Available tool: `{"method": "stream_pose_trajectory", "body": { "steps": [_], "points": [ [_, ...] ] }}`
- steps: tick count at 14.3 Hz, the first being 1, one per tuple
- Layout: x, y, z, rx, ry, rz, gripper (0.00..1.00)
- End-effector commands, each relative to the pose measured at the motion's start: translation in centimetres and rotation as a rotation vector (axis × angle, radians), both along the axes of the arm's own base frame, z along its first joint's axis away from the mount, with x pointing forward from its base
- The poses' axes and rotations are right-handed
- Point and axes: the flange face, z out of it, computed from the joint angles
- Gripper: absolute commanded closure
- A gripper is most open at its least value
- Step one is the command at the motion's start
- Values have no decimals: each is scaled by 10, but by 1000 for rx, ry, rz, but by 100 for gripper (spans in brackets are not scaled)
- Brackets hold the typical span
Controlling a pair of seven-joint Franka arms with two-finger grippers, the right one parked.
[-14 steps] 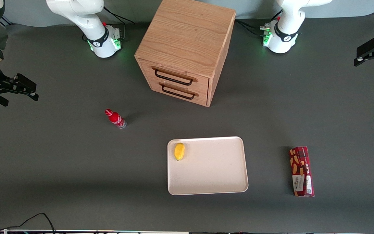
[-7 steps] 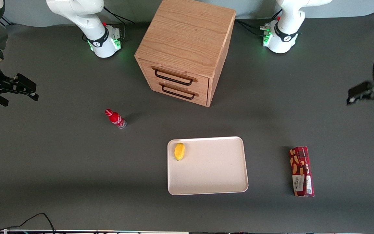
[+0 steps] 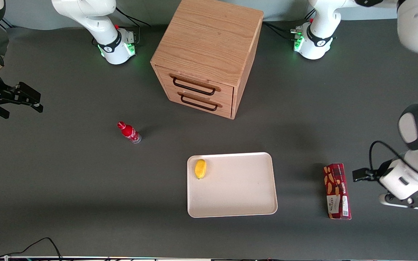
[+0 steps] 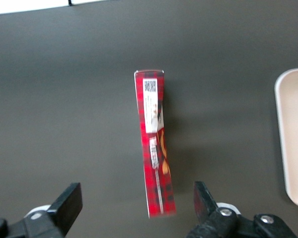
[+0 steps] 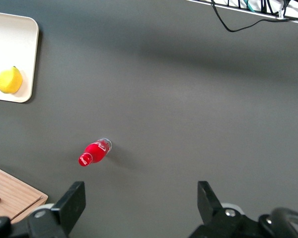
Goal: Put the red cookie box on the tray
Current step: 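Move the left gripper down over the red plaid cookie box, then close the left gripper on the cookie box and lift it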
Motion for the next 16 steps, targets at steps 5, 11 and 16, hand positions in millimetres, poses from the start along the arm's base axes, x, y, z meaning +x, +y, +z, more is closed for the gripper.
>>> {"method": "stream_pose_trajectory", "body": {
  "steps": [5, 11, 16],
  "points": [
    [14, -7, -114, -4, -36, 37, 0],
    [13, -11, -130, -9, -46, 63, 100],
    [17, -12, -107, -5, -67, 63, 100]
  ]
}}
